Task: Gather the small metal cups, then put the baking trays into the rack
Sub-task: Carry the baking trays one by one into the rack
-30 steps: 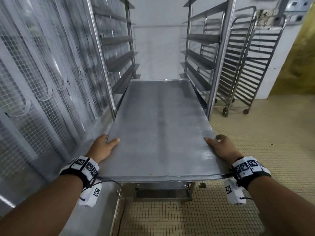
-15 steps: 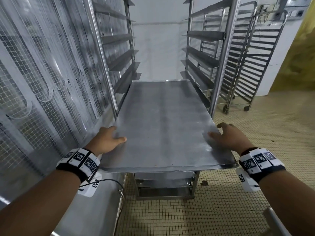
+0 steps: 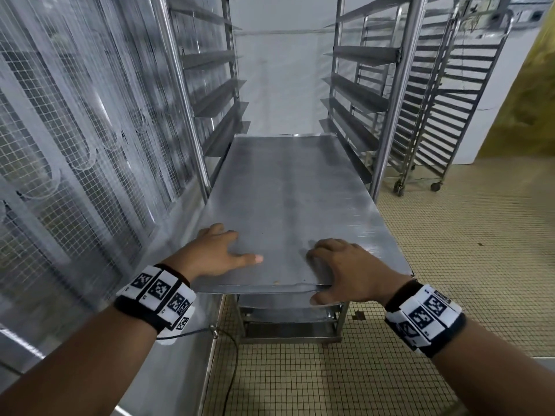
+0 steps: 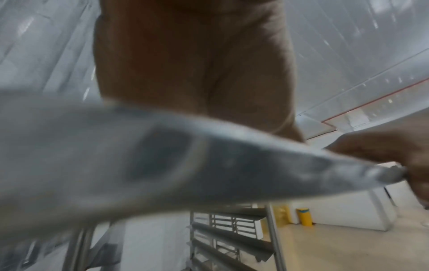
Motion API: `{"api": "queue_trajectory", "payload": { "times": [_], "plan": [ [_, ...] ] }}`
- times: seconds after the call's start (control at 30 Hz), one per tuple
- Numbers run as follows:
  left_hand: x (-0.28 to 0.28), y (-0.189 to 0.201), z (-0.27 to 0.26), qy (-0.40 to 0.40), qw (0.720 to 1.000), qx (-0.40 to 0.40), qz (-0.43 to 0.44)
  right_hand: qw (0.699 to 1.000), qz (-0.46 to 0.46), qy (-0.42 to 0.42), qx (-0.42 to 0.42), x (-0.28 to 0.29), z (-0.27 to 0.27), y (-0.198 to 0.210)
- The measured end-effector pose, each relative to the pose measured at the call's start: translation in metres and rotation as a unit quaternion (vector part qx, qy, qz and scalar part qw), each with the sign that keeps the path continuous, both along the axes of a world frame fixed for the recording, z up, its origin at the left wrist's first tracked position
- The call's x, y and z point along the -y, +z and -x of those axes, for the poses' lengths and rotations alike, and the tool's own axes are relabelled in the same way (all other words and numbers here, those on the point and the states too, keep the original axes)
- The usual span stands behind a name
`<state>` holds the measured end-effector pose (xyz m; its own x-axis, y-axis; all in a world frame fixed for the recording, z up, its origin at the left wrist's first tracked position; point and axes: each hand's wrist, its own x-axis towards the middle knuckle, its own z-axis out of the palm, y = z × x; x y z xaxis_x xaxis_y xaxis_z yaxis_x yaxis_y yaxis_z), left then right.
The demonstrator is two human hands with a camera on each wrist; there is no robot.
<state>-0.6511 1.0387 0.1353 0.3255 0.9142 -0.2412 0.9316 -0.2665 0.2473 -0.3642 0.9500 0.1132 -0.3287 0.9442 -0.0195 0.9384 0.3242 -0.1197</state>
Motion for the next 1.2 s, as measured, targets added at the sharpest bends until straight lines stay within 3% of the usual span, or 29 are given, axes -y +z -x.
{"api": "queue_trajectory", "payload": {
  "times": [0.17,0.3,0.47,0.63,0.77,1.2],
  "plan": [
    [0.024,0.002,-0.022,-0.154,0.988,-0.007,0.019,1.0,-0.017,0.017,-0.011,-0.008,-0.002,-0.001],
    [0.026,0.003,-0.038,-0.207,0.978,0.002,-0.02,1.0,-0.024,0.007,-0.014,-0.013,-0.002,-0.004],
    [0.019,-0.008,-0.036,-0.181,0.975,0.046,-0.125,0.988,-0.124,-0.071,-0.056,-0.019,-0.007,-0.025],
    [0.021,-0.052,-0.039,-0.118,0.953,0.1,-0.259,0.971,-0.197,-0.097,-0.098,-0.021,-0.014,-0.047],
    [0.016,-0.08,-0.043,-0.08,0.935,0.1,-0.33,0.963,-0.232,-0.107,-0.085,-0.022,-0.011,-0.061],
    [0.007,-0.098,-0.048,-0.056,0.926,0.071,-0.366,0.951,-0.272,-0.133,-0.064,-0.029,0.003,-0.077]
  ]
}}
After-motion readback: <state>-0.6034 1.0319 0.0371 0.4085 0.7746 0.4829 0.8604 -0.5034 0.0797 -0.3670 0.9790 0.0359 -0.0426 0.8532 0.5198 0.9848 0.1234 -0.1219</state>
